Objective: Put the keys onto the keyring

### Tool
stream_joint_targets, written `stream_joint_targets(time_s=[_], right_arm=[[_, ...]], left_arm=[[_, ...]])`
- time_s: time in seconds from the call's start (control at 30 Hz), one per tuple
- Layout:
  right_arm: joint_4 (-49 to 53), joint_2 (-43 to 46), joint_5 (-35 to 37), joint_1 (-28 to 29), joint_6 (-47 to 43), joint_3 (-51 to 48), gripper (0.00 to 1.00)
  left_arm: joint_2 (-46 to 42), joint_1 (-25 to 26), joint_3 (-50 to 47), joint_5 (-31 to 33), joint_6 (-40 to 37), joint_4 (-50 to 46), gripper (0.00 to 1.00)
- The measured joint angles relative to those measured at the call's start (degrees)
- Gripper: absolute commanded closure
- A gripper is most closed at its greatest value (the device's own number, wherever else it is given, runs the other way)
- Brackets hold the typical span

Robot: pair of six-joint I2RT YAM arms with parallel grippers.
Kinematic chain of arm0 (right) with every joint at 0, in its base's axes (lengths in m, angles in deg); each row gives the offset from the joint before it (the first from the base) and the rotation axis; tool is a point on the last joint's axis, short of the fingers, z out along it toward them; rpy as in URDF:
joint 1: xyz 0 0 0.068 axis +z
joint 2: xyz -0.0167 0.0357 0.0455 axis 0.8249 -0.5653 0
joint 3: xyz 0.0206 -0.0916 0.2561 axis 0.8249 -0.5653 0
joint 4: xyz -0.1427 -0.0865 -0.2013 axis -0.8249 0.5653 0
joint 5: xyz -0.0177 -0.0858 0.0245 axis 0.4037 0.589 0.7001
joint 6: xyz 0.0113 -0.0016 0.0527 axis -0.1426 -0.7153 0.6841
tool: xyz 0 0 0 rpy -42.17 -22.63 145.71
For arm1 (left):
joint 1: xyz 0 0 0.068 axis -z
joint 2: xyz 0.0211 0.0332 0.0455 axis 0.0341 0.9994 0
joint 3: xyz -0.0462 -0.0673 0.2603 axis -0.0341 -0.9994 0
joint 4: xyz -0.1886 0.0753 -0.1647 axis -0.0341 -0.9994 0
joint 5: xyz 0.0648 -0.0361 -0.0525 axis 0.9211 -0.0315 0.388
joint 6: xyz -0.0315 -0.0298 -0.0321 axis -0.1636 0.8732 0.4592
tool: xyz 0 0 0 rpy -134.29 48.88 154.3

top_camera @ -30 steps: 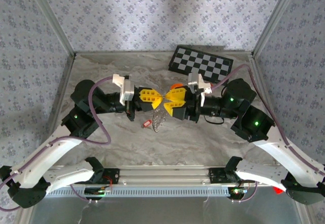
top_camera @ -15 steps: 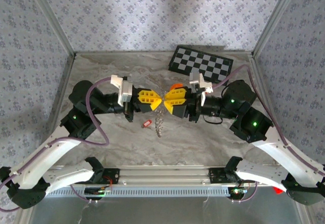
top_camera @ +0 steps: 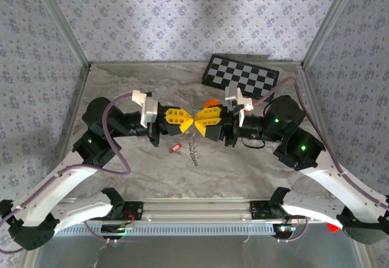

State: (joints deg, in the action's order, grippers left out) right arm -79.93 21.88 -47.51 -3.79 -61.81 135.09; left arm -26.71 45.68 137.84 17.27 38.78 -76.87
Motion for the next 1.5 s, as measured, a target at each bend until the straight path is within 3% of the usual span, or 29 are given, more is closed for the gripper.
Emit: stream_joint_targets(time_s=[0.17, 0.33, 0.5, 0.63, 1.03, 1.5], right_arm=[[-0.1, -0.2, -0.2, 0.2, -0.1, 0.0, 0.99], [0.5, 0.1, 0.1, 0.3, -1.1, 0.0, 1.00], [8.0, -0.5, 2.1, 0.3, -4.2, 2.3, 1.00], [17.2, -2.4, 4.2, 0.3, -9.0, 8.9, 1.00], [40.7, -11.1, 9.8, 0.5, -25.9, 25.2, 1.00], [52.2, -16.1, 11.1, 2.1, -34.0, 30.4, 1.00]], left_arm=[[0.0, 0.0, 0.0, 0.4, 0.0, -0.2, 1.00], [0.0, 0.0, 0.0, 0.9, -0.2, -0.9, 1.00], [-0.1, 0.0, 1.5, 5.0, -3.0, -9.4, 0.75], [-0.2, 0.0, 4.7, 8.3, -5.2, -17.7, 0.68], [-2.7, 0.0, 9.0, 9.8, -10.7, -37.5, 0.63], [1.6, 0.0, 10.1, 11.2, -15.1, -40.4, 0.63]])
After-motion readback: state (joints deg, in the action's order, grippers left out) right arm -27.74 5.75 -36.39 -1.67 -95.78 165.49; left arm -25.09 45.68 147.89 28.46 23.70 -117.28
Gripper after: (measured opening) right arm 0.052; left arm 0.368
